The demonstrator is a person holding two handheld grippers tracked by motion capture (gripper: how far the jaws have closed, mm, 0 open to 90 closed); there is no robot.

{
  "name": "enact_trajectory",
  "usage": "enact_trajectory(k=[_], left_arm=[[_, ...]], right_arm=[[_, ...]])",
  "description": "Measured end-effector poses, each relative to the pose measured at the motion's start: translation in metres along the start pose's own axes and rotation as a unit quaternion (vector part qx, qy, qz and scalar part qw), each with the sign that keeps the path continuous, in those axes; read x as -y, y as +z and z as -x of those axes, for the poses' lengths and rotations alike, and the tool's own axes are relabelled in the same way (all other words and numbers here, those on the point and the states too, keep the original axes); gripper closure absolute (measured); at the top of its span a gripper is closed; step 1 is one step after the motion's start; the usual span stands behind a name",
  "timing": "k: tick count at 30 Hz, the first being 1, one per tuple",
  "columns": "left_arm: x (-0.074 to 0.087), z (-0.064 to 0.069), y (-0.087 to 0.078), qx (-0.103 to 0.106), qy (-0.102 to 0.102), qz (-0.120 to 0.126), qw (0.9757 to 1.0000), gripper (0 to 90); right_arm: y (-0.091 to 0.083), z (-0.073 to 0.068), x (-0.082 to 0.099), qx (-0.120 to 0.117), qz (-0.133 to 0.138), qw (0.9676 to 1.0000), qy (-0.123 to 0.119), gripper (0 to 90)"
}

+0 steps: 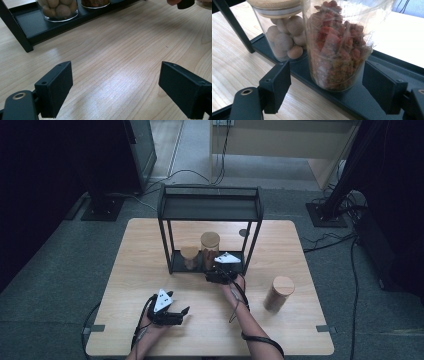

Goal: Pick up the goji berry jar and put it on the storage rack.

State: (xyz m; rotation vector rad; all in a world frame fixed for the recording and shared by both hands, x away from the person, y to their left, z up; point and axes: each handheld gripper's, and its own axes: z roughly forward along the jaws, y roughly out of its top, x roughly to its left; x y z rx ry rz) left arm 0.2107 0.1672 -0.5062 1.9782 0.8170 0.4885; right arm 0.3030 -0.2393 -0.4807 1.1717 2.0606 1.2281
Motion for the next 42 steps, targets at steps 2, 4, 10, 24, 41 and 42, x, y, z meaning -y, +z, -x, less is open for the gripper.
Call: enact_trajectory(k=[2,4,10,24,41,42], left_arm=[[0.0,0.0,0.0,0.0,0.001,-0.001,1.0,12.0],[0.0,0.0,0.0,0.0,0.001,0.0,1.0,11.9],[0.0,0.0,0.0,-0.001,0.001,-0.001,1.0,12.0],[-0.001,0.001,0.0,-0.002,0.003,-0.001,1.0,12.0],[-0.001,0.001,0.0,-0.002,0.004,-0.002,1.0,12.0],[-0.001,0.001,0.0,-0.002,0.005,-0.002,1.0,12.0]], right_arm=[[-0.001,0.0,0.0,-0.002,0.001,1.0,-0.001,22.5],[-0.003,0.001,0.0,-0.005,0.001,1.0,-0.001,22.5],[-0.006,0.002,0.0,-0.012,-0.002,0.9999,-0.001,22.5],[-0.017,0.003,0.003,-0.032,-0.005,0.9993,-0.02,21.4],[-0.028,0.004,0.009,-0.044,-0.009,0.9987,-0.025,21.8],[-0.029,0.004,0.009,-0.043,-0.008,0.9987,-0.025,21.8]])
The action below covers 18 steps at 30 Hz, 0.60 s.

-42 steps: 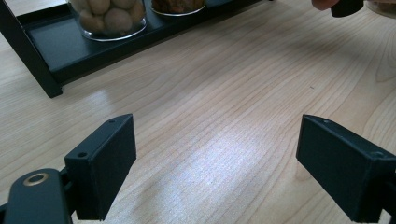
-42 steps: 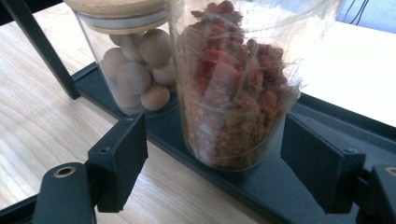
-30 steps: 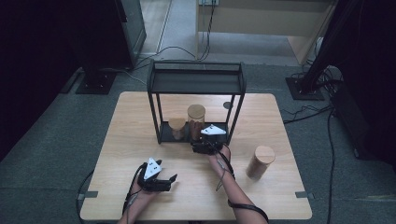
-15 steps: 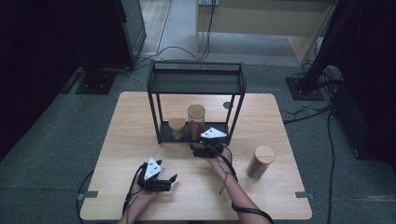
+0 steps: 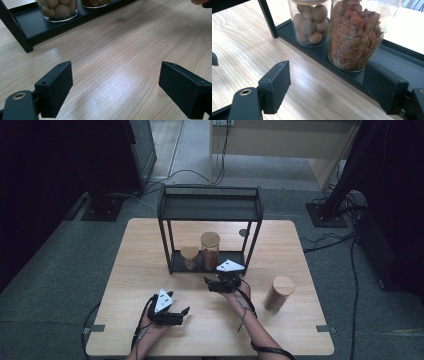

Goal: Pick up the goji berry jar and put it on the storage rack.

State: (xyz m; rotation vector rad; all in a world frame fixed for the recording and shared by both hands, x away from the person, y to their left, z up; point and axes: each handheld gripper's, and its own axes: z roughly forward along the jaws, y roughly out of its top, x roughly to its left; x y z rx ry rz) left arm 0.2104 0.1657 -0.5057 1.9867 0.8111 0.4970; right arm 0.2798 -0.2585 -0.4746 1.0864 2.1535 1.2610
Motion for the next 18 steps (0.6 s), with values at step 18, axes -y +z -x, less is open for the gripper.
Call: enact_trajectory(k=[18], left_arm=[[0.0,0.0,0.0,0.0,0.0,-0.001,1.0,12.0]], right_arm=[[-0.014,0.004,0.008,-0.017,-0.007,0.9998,-0.008,21.8]])
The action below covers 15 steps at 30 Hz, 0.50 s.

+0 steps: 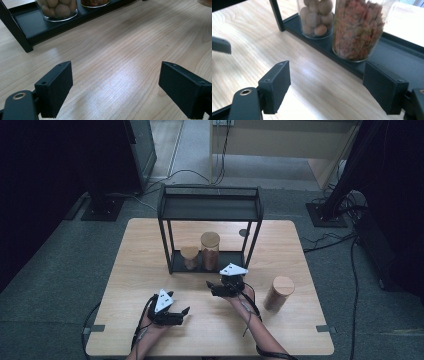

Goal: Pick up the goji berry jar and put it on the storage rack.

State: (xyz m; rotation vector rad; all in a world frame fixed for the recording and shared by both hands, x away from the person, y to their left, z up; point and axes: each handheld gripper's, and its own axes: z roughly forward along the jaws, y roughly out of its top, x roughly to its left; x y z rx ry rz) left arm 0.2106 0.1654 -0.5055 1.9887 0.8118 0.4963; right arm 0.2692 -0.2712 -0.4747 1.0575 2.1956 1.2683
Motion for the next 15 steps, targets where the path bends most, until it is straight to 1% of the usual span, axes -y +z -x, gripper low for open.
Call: enact_trajectory(k=[4,10,15], left_arm=[[0.0,0.0,0.0,0.0,-0.001,0.0,1.0,11.9],[0.0,0.0,0.0,0.0,-0.001,0.0,1.0,12.0],[0.0,0.0,0.0,0.0,0.0,0.0,1.0,12.0]], right_arm=[[-0.003,0.0,0.004,-0.005,-0.001,1.0,-0.003,21.8],[-0.008,0.003,0.01,-0.01,0.006,0.9999,0.007,21.8],[-0.013,0.004,0.013,-0.014,0.008,0.9998,0.006,21.8]])
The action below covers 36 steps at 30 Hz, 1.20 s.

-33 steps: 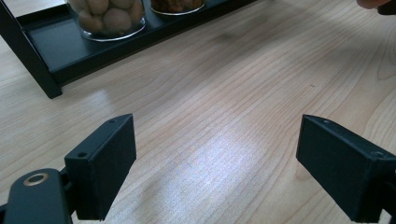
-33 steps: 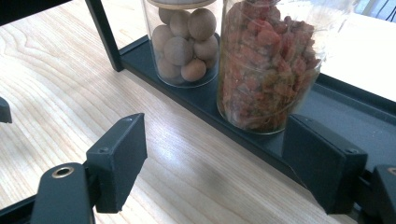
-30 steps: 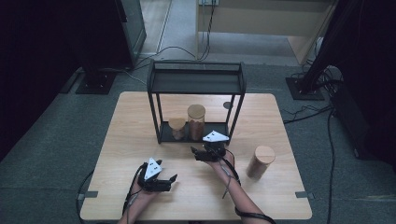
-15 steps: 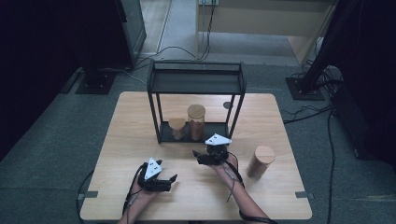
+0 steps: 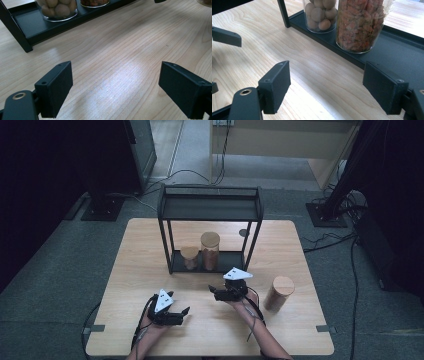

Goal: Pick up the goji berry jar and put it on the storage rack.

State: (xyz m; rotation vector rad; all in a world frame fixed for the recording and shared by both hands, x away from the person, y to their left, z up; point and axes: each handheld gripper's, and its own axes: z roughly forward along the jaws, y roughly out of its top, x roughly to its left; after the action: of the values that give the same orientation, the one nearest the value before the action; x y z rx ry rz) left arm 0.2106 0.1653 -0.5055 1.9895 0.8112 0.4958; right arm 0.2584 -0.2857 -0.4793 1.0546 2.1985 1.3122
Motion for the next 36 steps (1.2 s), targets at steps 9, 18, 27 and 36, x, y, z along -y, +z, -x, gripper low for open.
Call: enact_trajectory(k=[9,18,27,36], left_arm=[[-0.002,0.006,0.001,-0.004,0.019,-0.005,0.9998,12.0],[-0.001,0.005,0.0,-0.003,0.013,-0.004,0.9999,11.9],[-0.001,0.004,0.0,-0.003,0.011,-0.003,0.9999,11.9],[-0.001,0.003,0.0,-0.004,0.01,-0.002,0.9999,11.9]], right_arm=[[-0.009,0.003,0.006,-0.004,0.001,1.0,0.004,21.7],[-0.018,0.006,0.009,-0.008,0.004,1.0,0.003,21.6],[-0.027,0.008,0.015,-0.011,0.006,0.9999,0.002,21.5],[-0.035,0.009,0.02,-0.016,0.005,0.9998,0.003,21.5]])
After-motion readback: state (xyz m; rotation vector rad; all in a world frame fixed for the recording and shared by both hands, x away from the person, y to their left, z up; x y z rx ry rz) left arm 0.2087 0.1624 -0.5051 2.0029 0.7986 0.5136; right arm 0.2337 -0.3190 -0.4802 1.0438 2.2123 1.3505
